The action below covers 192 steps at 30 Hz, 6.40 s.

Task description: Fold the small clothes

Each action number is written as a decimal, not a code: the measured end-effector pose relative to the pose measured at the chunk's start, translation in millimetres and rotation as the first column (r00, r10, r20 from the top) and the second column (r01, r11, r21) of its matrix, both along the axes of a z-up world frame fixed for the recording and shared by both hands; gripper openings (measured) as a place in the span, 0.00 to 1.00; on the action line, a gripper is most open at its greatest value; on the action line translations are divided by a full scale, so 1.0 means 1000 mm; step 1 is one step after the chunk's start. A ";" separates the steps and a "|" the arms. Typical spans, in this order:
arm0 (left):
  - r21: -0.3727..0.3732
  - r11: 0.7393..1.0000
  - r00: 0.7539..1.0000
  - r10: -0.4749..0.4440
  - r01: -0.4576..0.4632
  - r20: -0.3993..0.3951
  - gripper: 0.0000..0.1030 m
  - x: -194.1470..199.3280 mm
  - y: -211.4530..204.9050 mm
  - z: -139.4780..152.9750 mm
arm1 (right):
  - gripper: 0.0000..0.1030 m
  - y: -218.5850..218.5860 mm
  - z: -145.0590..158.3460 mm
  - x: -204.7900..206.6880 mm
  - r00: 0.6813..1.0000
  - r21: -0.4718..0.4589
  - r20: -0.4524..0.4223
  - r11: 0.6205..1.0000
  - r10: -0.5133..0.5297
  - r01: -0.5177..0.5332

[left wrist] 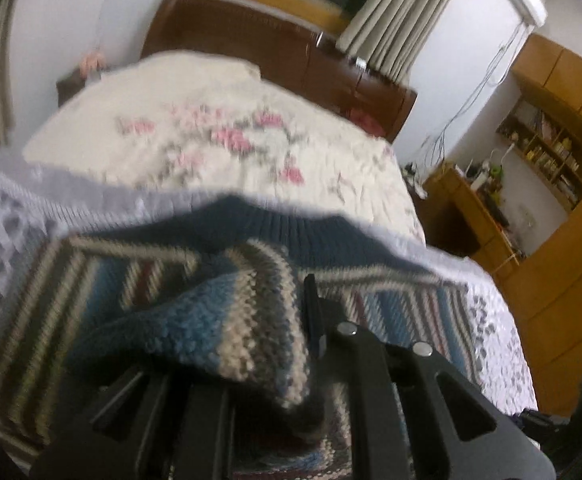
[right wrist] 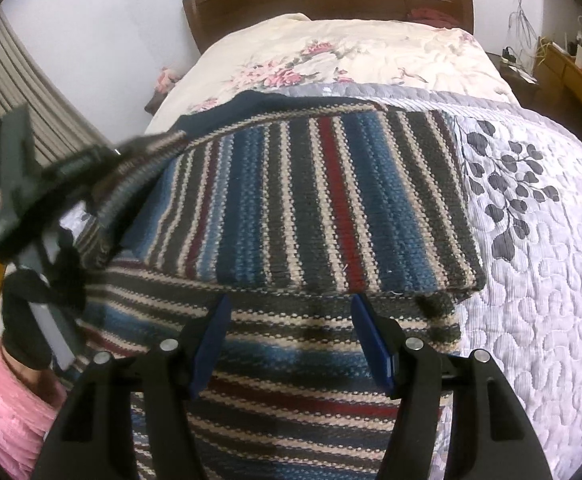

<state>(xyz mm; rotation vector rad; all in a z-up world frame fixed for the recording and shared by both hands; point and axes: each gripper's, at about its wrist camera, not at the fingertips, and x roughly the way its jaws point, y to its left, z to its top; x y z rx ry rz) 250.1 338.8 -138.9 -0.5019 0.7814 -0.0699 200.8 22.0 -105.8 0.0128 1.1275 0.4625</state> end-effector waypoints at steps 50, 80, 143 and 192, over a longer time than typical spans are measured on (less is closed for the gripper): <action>-0.193 0.979 0.986 0.039 -0.071 -0.163 0.47 -0.090 0.161 -0.070 | 0.41 0.172 0.023 0.078 0.975 -0.002 -0.032 0.976 0.219 -0.219; -0.091 0.993 0.989 0.061 -0.074 -0.134 0.64 -0.108 0.146 -0.039 | 0.12 0.144 0.013 0.080 0.988 0.176 -0.068 0.977 0.138 -0.124; 0.068 0.996 0.977 -0.035 0.051 -0.213 0.73 -0.259 0.045 -0.055 | 0.50 -0.047 -0.058 -0.140 0.999 0.085 -0.048 0.996 -0.018 0.022; -0.191 0.981 0.932 -0.032 -0.041 -0.361 0.49 -0.372 0.054 -0.085 | 0.46 -0.127 -0.090 -0.246 0.953 0.247 -0.304 0.966 0.006 0.072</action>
